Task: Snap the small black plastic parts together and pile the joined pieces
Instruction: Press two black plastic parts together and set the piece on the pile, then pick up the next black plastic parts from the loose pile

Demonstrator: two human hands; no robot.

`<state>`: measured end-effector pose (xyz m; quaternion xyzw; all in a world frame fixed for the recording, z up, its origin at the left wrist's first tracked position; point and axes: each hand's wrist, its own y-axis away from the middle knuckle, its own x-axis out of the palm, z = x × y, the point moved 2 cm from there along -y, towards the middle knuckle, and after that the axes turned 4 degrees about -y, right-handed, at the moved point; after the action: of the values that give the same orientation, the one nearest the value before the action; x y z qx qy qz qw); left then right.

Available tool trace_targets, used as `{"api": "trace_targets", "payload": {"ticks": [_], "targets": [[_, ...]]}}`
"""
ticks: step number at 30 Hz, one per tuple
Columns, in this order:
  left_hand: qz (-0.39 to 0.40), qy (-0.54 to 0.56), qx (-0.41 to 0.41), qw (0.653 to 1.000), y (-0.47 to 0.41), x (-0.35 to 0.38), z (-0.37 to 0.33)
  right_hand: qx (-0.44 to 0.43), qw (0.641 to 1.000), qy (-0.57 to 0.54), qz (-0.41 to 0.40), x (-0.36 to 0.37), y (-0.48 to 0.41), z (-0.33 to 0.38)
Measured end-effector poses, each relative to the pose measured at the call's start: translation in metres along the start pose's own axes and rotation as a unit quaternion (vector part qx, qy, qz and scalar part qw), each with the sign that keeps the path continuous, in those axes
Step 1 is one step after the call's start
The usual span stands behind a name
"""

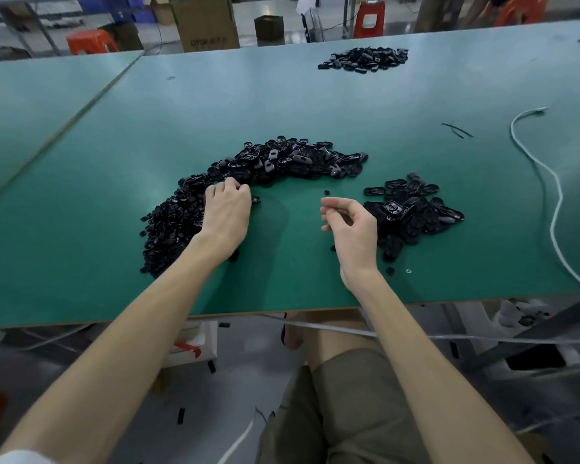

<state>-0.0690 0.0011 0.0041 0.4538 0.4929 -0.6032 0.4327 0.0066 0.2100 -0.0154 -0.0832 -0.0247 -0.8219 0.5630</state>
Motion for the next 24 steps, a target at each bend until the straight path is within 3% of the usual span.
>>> {"api": "trace_targets", "payload": {"ticks": [6,9,14,17,20,24], "targets": [[-0.069,0.061,0.043,0.995,0.009,-0.015,-0.02,-0.007,1.0,-0.001,0.009,0.0,0.0,-0.001],[-0.025,0.209,0.099,0.973,0.017,-0.035,-0.039,-0.023,0.999,-0.009,0.032,0.002,0.0,0.001],[0.044,0.284,0.141,0.947,0.041,-0.042,-0.058,-0.029,0.998,0.015,0.058,0.003,0.0,0.001],[0.015,0.265,0.111,0.958,0.054,-0.039,-0.047,-0.023,0.998,0.016,0.052,0.003,0.0,0.001],[-0.052,0.152,0.072,0.984,0.062,-0.037,-0.019,-0.008,1.0,0.003,0.021,0.001,-0.002,0.0],[-0.01,0.045,0.003,0.999,0.073,-0.026,0.011,0.004,1.0,0.006,0.016,0.002,-0.002,0.0]]}}
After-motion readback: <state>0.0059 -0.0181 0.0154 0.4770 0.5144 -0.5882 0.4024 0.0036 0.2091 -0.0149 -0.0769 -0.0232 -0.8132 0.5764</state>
